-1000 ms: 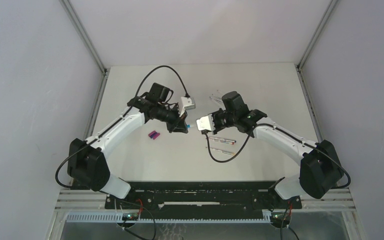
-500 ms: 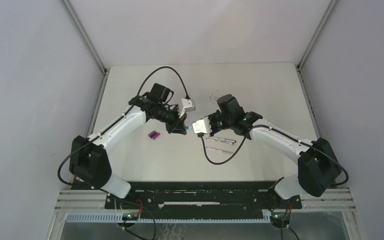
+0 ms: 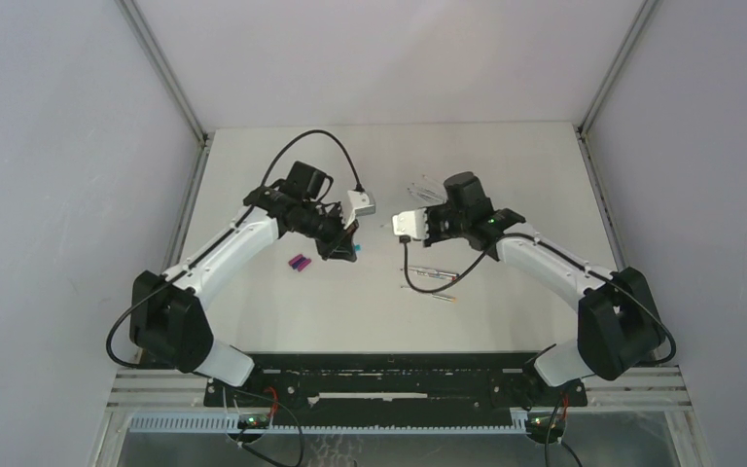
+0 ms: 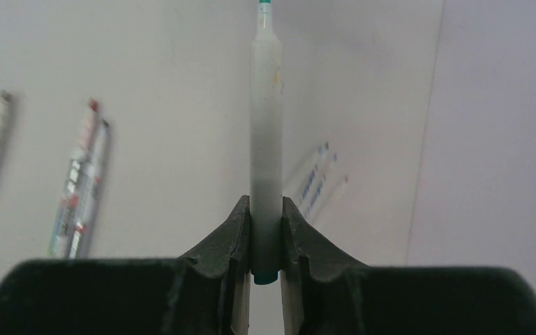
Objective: Open the pen caps
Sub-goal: Open the pen cap from the pen, then place the pen cap at the center of the board.
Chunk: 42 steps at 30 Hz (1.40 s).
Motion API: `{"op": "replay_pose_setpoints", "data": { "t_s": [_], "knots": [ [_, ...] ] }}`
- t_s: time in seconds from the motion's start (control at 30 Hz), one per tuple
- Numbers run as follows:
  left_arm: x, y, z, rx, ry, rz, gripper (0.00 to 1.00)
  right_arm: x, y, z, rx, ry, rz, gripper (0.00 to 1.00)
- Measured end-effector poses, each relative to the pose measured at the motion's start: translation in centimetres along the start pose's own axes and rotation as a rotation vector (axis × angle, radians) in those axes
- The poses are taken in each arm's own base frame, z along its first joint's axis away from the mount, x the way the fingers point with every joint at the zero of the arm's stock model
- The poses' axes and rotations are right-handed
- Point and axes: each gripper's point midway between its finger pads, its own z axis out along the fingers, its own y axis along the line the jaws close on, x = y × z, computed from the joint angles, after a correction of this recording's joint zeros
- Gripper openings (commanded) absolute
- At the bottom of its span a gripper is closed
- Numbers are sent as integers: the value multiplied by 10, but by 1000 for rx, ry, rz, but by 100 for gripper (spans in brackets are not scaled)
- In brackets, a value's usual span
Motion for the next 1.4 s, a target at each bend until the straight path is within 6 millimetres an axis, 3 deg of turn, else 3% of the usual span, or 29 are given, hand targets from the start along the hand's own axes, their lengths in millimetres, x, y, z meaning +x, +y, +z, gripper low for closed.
{"op": "replay_pose_setpoints", "data": {
  "t_s": [0.17,0.43,0.7,1.03,1.13,1.4],
  "knots": [
    [17,-14,-3,51,62,-43,0,44,-17,-17,73,118,61,0],
    [24,-10,-2,32,93,-78,0,48,-12,-16,66,132,64,0],
    [18,46,-17,-214,45,-155,0,48,-12,-16,67,132,80,0],
    [27,98,-44,-466,37,-269,0,50,-7,-13,55,135,108,0],
    [37,115,-53,-535,46,-318,0,50,-7,-13,54,134,113,0],
    [88,162,-65,-650,149,-493,0,51,-7,-13,53,124,135,0]
  ]
}}
